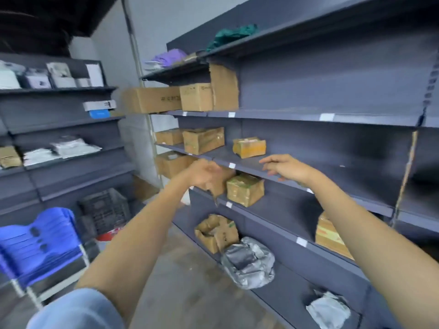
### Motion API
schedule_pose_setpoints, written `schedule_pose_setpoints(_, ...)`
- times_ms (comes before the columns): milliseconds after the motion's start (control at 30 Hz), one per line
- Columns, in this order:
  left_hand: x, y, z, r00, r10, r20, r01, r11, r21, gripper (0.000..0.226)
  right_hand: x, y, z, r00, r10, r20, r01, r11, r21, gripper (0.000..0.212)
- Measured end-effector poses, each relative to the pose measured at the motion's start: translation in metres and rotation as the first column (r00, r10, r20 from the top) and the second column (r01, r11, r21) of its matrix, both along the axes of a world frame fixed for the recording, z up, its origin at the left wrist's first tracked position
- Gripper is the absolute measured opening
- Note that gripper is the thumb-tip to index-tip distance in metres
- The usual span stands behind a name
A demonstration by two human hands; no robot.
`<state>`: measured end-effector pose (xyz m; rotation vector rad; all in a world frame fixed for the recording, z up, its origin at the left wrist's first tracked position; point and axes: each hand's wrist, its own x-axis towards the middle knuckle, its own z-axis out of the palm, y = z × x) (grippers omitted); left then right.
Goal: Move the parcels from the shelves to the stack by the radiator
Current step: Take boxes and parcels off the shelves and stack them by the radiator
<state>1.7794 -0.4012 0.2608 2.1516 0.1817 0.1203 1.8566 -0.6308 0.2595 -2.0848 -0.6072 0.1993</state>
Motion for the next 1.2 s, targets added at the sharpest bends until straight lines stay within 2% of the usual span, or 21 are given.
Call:
schedule_pose_setpoints(33, -0.004, 0.038, 0.0, 0.998, 0.056, 0.01, -0.057, 0.998, 0.019, 0.042, 0.006, 0.034, -0.004, 0.998, 0.042, -0.039, -0.041, 0.999, 0.004, 0.03)
schedule_pose_setpoints(133, 0.004, 0.141, -0.014, 0.981, 0.194, 0.027, -0.196, 0.963, 0.183, 0.024, 0.031, 0.118, -0.026, 0.989, 0.105, -0.1, -0.105, 0.994, -0.002, 0.03)
schedule_pose_setpoints(267, 0.043, 0.229, -0.043, 0.964, 0.265, -0.032, -0.257, 0.953, 0.161, 0.031, 0.087, 0.195, -0.056, 0.979, 0.134, -0.155, -0.136, 0.991, -0.003, 0.023)
schedule_pose_setpoints(333, 0.074, 0.255, -0.053, 0.961, 0.272, -0.049, -0.264, 0.956, 0.127, 0.028, 0.122, 0.226, -0.057, 0.977, 0.139, -0.16, -0.137, 0.99, 0.023, 0.022)
schedule_pose_setpoints(467, 0.145, 0.303, -0.064, 0.959, 0.272, -0.086, -0.257, 0.954, 0.155, 0.028, 0.198, 0.289, -0.046, 0.98, 0.133, -0.148, -0.12, 0.988, 0.096, 0.024)
schedule_pose_setpoints(567, 0.192, 0.35, -0.044, 0.953, 0.277, -0.12, -0.249, 0.946, 0.207, 0.031, 0.255, 0.339, -0.027, 0.972, 0.179, -0.152, -0.168, 0.982, 0.084, 0.023)
schedule_pose_setpoints(667, 0.232, 0.405, -0.007, 0.941, 0.338, -0.032, -0.307, 0.888, 0.343, 0.034, 0.308, 0.395, 0.0, 0.973, 0.19, -0.128, -0.173, 0.976, 0.134, 0.028)
schedule_pose_setpoints(733, 0.256, 0.447, 0.009, 0.934, 0.356, 0.041, -0.348, 0.873, 0.343, 0.032, 0.336, 0.438, 0.01, 0.97, 0.216, -0.11, -0.196, 0.966, 0.169, 0.025)
schedule_pose_setpoints(833, 0.277, 0.507, 0.01, 0.932, 0.358, 0.051, -0.35, 0.857, 0.379, 0.031, 0.362, 0.512, 0.011, 0.954, 0.287, -0.08, -0.274, 0.951, 0.146, 0.026)
schedule_pose_setpoints(1033, 0.298, 0.651, 0.003, 0.918, 0.396, 0.029, -0.381, 0.857, 0.348, 0.034, 0.395, 0.678, 0.008, 0.918, 0.397, 0.027, -0.398, 0.915, 0.064, 0.033)
schedule_pose_setpoints(1200, 0.319, 0.807, 0.027, 0.908, 0.418, 0.022, -0.407, 0.869, 0.28, 0.036, 0.429, 0.79, 0.02, 0.924, 0.379, 0.054, -0.383, 0.918, 0.101, 0.04)
